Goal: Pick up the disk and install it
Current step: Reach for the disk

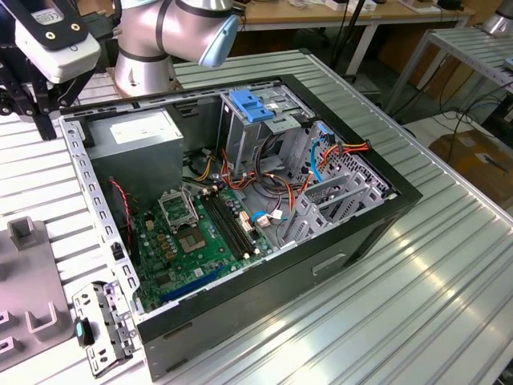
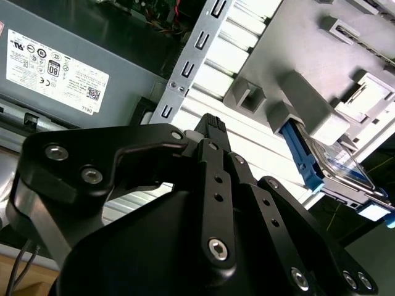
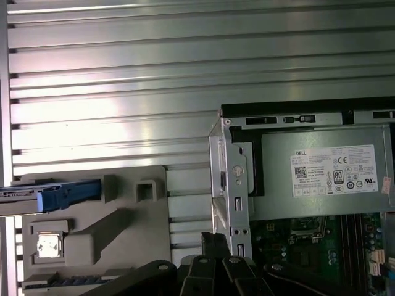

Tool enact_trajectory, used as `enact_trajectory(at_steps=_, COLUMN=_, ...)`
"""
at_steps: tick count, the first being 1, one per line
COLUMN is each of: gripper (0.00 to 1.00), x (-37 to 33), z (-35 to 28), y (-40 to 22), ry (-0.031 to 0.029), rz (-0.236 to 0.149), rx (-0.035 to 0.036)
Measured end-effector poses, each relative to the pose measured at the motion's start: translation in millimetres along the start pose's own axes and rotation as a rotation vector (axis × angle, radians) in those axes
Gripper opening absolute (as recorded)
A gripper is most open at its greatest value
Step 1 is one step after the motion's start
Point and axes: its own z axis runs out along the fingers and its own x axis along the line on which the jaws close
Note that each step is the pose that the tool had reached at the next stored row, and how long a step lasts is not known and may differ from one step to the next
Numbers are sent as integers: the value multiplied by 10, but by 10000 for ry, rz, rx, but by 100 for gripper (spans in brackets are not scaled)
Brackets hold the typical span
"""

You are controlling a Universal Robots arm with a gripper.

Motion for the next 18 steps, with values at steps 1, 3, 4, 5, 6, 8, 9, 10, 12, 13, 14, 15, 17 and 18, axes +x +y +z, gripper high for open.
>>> enact_trajectory(at_steps=1, gripper=11, x=21, z=0, y=-1, ry=0, rz=0, rx=0)
enact_trajectory(at_steps=3, gripper=11, x=39, z=-1, y=0, ry=0, rz=0, rx=0)
enact_trajectory(at_steps=4, gripper=11, x=50, z=-1, y=1, ry=0, rz=0, rx=0)
enact_trajectory(at_steps=5, gripper=11, x=58, z=-1, y=1, ry=0, rz=0, rx=0)
enact_trajectory(at_steps=6, gripper=11, x=69, z=-1, y=2, ry=0, rz=1, rx=0)
enact_trajectory(at_steps=8, gripper=11, x=94, z=-2, y=3, ry=-1, rz=0, rx=0)
enact_trajectory(at_steps=9, gripper=11, x=110, z=-2, y=4, ry=0, rz=1, rx=0)
enact_trajectory(at_steps=10, gripper=11, x=135, z=-3, y=5, ry=0, rz=1, rx=0)
enact_trajectory(at_steps=12, gripper=11, x=158, z=-3, y=6, ry=0, rz=0, rx=0)
enact_trajectory(at_steps=13, gripper=11, x=178, z=-4, y=7, ry=0, rz=0, rx=0)
enact_trajectory(at_steps=14, gripper=11, x=197, z=-4, y=8, ry=0, rz=0, rx=0)
enact_trajectory(at_steps=15, gripper=11, x=233, z=-4, y=9, ry=-1, rz=0, rx=-1)
enact_trajectory(at_steps=17, gripper=11, x=294, z=-6, y=12, ry=0, rz=1, rx=0)
enact_trajectory(at_steps=18, gripper=11, x=317, z=-7, y=13, ry=0, rz=1, rx=0)
